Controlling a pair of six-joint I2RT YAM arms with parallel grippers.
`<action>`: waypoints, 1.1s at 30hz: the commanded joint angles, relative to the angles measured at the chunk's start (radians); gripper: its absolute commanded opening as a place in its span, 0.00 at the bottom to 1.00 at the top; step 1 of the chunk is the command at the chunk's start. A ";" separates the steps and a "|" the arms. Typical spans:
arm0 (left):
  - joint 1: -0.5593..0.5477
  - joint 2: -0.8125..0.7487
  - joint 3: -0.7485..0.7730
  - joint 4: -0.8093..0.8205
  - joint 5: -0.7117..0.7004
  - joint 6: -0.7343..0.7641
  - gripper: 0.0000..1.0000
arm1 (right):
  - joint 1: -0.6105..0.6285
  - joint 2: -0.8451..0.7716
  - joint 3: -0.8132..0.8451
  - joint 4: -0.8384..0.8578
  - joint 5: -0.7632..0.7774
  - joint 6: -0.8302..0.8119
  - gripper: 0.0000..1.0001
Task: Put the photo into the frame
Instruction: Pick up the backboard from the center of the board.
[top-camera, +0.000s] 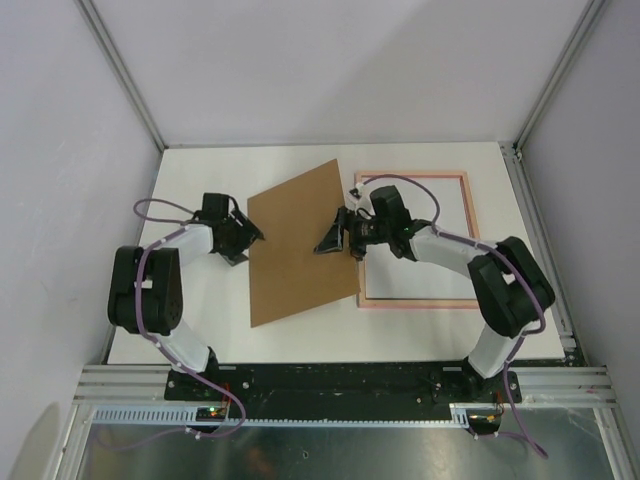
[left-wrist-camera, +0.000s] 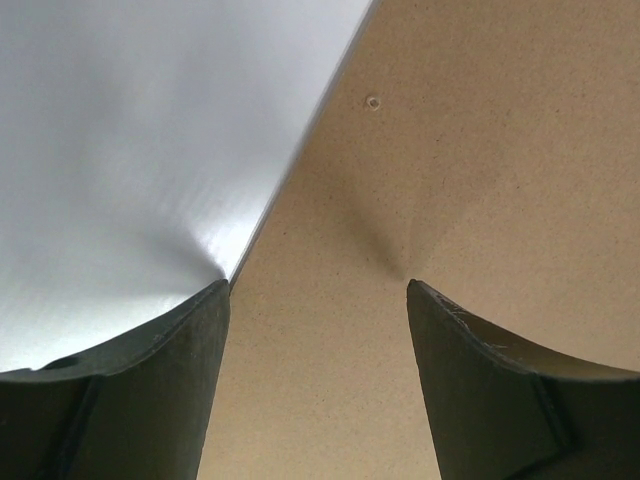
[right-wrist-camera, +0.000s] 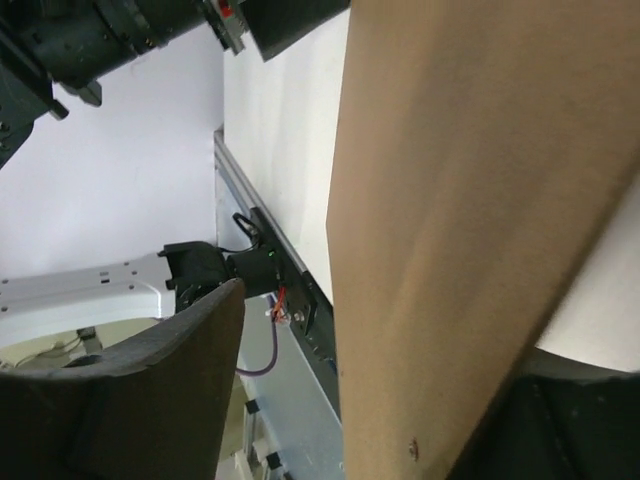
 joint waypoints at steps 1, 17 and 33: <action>-0.042 0.003 0.035 -0.043 0.100 -0.031 0.75 | -0.031 -0.120 -0.031 -0.104 0.122 -0.107 0.61; -0.055 -0.069 0.141 -0.055 0.172 0.132 0.83 | -0.121 -0.308 -0.046 -0.239 0.209 -0.162 0.00; 0.002 -0.112 0.363 -0.049 0.577 0.307 0.96 | -0.324 -0.482 -0.003 -0.111 -0.065 -0.004 0.00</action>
